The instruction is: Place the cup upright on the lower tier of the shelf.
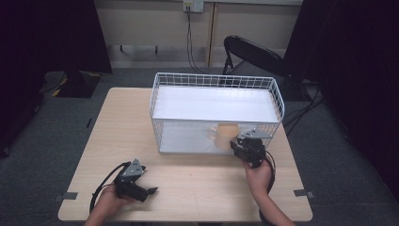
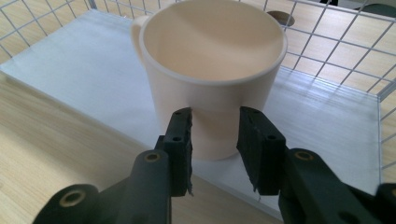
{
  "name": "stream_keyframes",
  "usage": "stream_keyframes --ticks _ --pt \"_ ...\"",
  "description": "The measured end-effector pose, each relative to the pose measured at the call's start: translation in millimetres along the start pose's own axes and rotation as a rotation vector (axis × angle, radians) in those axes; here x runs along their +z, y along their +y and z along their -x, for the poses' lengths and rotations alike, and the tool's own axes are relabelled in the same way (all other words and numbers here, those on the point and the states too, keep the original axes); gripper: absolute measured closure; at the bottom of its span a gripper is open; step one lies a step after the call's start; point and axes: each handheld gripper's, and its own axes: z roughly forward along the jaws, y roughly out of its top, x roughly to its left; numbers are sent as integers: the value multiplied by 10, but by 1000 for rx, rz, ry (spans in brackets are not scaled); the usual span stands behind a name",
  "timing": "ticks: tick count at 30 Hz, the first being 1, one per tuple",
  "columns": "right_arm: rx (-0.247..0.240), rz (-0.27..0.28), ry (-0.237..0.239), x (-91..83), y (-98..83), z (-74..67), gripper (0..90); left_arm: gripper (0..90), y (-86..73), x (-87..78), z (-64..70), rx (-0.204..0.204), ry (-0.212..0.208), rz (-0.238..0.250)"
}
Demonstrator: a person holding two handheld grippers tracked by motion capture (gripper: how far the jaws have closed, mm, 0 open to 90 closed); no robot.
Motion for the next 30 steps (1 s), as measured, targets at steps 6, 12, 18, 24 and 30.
stream_keyframes --ticks 6,12,18,24,30 --pt "-6 11 -6 7 17 -9 691 50 -2 -1 1 -1 2 1" --pt "-14 14 -9 22 43 -10 730 49 -2 -1 1 -2 2 1" --pt "-14 16 -10 40 62 7 748 50 -5 0 6 -9 4 6" --pt "13 6 20 47 46 43 387 50 -6 -4 4 -8 5 3" --pt "13 14 45 16 28 61 249 49 -6 -4 4 -7 5 3"
